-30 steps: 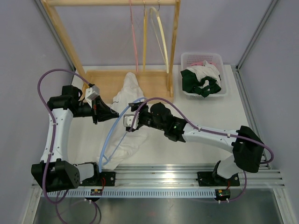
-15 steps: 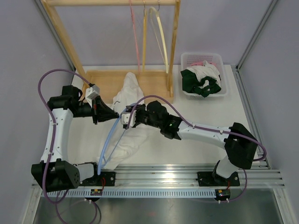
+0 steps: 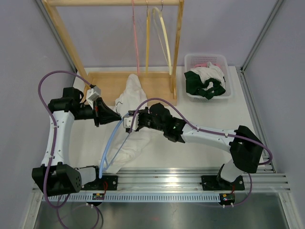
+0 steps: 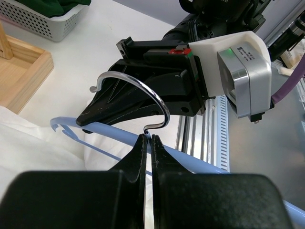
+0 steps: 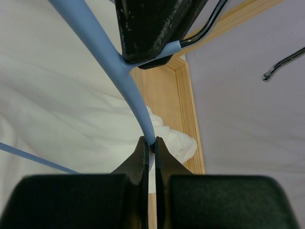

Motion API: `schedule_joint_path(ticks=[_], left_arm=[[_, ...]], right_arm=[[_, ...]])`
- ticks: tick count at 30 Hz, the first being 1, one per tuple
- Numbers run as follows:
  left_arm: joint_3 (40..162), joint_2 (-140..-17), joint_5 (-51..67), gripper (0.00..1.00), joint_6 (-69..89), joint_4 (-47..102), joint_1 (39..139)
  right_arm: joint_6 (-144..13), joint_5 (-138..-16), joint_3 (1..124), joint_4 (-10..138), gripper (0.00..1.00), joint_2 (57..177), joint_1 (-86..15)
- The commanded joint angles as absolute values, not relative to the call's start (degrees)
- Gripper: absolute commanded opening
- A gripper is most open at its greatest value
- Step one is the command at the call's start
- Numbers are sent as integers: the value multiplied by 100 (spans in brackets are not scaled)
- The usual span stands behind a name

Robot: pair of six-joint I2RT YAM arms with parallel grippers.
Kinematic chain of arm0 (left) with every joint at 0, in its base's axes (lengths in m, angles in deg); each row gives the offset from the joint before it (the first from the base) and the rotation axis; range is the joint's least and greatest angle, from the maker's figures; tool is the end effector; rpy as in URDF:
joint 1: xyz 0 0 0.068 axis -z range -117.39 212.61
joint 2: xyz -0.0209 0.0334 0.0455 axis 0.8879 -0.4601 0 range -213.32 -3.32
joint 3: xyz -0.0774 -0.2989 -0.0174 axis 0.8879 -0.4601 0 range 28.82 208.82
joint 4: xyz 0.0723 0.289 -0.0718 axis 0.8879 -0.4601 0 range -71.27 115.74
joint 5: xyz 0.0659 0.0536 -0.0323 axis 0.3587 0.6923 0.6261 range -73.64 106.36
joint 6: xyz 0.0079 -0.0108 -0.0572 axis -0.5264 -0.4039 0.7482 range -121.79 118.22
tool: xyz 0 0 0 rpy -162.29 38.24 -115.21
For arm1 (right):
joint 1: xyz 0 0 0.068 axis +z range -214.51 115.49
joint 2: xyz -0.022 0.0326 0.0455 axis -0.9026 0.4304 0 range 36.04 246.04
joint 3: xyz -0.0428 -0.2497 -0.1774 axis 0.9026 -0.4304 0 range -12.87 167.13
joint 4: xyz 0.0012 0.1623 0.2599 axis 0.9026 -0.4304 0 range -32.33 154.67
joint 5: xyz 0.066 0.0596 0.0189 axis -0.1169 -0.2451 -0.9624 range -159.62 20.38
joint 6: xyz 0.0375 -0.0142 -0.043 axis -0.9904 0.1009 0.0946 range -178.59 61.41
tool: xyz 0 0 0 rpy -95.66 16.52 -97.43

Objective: Remove the t-shirt from the hanger
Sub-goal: Pass the hanger from the left arm to the right

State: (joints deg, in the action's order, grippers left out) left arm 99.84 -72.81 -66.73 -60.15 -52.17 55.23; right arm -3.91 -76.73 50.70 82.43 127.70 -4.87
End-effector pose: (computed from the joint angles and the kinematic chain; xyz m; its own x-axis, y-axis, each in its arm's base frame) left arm 0.2276 -0.0131 0.3868 -0.3213 0.0618 -0.9450 0.9341 0.1847 -0.3055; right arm 0.2126 0.3731 0.3093 0.6964 -0.4129 -0.5869 -0.6046 0.1031 -0.7899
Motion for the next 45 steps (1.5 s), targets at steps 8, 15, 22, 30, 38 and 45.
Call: schedule_joint_path(ticks=[8, 15, 22, 30, 38, 45], left_arm=[[10133, -7248, -7294, 17, -6076, -6295, 5531], [10124, -7266, -7250, 45, -6129, -6295, 5540], [10246, -7345, -7075, 76, -6173, -6286, 5532], [10063, -7293, -6364, 91, -4542, -4822, 5531], [8475, -5379, -3760, 97, -999, -129, 5645], [8787, -5165, -2962, 99, -1312, -703, 5944]], right_arm=[[-85, -7042, 5147, 8242, 0, 12393, -395], [135, -6462, 5068, 8268, 0, 12367, -254], [399, -5601, 4944, 8207, 0, 12235, -167], [706, -4826, 4980, 8242, 0, 12384, 62], [724, -4817, 4857, 8312, 0, 12200, 132], [742, -4642, 4936, 8251, 0, 12244, 176]])
